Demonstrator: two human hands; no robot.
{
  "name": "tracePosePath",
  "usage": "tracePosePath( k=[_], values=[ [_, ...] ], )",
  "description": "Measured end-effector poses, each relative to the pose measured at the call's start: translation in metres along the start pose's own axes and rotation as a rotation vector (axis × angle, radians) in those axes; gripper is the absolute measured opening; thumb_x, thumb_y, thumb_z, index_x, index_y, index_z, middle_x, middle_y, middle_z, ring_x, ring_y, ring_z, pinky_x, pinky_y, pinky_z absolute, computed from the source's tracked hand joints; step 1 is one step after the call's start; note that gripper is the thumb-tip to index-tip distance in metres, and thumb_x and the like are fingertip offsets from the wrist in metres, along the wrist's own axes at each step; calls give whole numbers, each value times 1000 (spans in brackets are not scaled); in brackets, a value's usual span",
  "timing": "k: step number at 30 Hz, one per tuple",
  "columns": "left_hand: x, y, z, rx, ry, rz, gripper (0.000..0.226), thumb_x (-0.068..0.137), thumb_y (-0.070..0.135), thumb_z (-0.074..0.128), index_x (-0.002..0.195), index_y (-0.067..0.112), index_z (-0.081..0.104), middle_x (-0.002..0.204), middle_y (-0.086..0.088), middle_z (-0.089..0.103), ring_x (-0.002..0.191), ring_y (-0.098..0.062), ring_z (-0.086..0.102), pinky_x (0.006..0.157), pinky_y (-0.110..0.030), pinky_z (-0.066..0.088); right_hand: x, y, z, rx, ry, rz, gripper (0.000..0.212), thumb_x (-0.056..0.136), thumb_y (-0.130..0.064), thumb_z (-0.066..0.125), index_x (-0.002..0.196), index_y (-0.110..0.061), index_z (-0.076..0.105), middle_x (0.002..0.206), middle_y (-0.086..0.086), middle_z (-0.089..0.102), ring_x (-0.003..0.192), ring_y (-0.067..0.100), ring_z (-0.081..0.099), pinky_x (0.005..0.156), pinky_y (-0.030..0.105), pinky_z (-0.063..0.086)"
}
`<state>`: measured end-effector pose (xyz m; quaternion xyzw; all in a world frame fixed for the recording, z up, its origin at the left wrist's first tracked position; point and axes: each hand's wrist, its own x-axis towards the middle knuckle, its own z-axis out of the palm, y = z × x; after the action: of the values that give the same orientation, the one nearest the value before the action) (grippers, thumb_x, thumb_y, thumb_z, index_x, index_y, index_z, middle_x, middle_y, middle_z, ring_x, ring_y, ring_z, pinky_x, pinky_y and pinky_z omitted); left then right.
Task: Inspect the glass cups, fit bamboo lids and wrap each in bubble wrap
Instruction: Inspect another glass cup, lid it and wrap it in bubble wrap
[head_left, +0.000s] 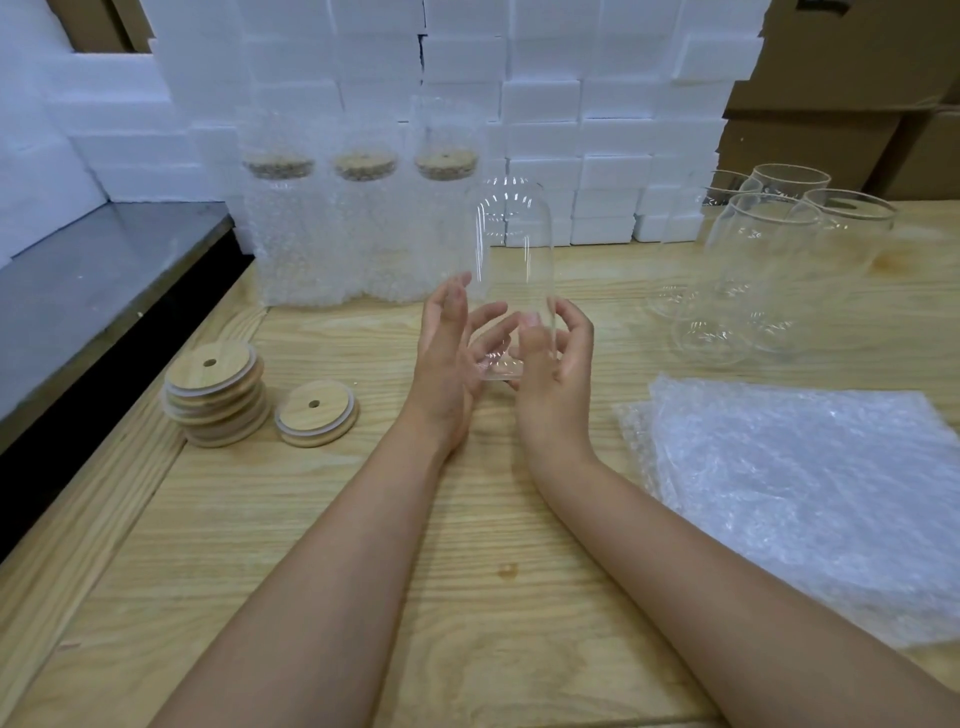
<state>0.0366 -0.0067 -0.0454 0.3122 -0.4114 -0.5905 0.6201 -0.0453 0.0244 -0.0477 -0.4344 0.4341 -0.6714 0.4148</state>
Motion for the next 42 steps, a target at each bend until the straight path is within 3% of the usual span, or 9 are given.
tracePosePath(
  k=[5,10,19,23,26,30,34,37,42],
  values=[
    [2,0,-1,-28,0,-63,61,76,72,54,124,37,45,120,-11,62,109,-25,64,90,-43,50,7,0,-2,170,31,136,26,103,-32,38,124,-23,49,100,1,56,75,4,67,69,30,59],
    [2,0,0,40,-32,-115,62,74,61,46,131,38,42,115,-7,68,94,-20,68,66,-29,55,7,0,-1,227,11,199,25,103,-32,34,116,-24,54,93,7,57,76,21,64,56,29,56],
    [0,-1,0,38,21,13,78,60,58,81,127,33,49,98,-2,72,100,-21,67,92,-47,51,6,2,-2,-22,78,72,13,101,-39,39,110,-36,48,110,-4,58,98,9,59,93,39,50],
    [2,-4,-1,49,27,37,64,75,39,66,134,33,42,89,11,72,95,-14,67,83,-33,53,2,-1,-1,-87,27,-36,42,87,-49,60,123,-36,42,120,-4,43,107,8,50,83,12,44],
    [-1,-2,1,71,50,40,83,56,53,83,129,36,46,100,0,66,97,-16,66,80,-31,53,1,-2,-1,-130,-8,-70,55,77,-46,70,121,-38,39,120,-2,39,106,10,49,86,21,47],
    [-1,-1,3,57,58,71,101,35,76,80,124,40,49,112,-2,61,104,-20,65,71,-26,56,4,0,-2,-110,12,-67,48,84,-37,69,123,-35,42,118,2,45,106,16,55,83,26,50],
    [0,2,3,-23,61,36,82,62,73,68,131,36,45,115,-11,59,97,-23,68,82,-41,56,7,4,-2,-59,5,-41,35,94,-38,56,127,-32,45,114,-9,54,94,-10,58,74,8,45],
    [1,3,0,-87,60,-92,76,74,65,54,139,30,38,129,-16,57,114,-33,62,88,-53,52,7,5,-4,31,19,-2,24,98,-39,47,121,-34,51,98,-16,61,93,-4,63,82,21,52],
    [-2,6,0,-23,-38,-163,57,77,59,56,128,34,49,115,-8,69,94,-25,67,66,-34,55,7,1,-4,134,-7,64,11,101,-37,40,102,-40,51,79,-10,65,87,18,65,81,46,55]
  ],
)
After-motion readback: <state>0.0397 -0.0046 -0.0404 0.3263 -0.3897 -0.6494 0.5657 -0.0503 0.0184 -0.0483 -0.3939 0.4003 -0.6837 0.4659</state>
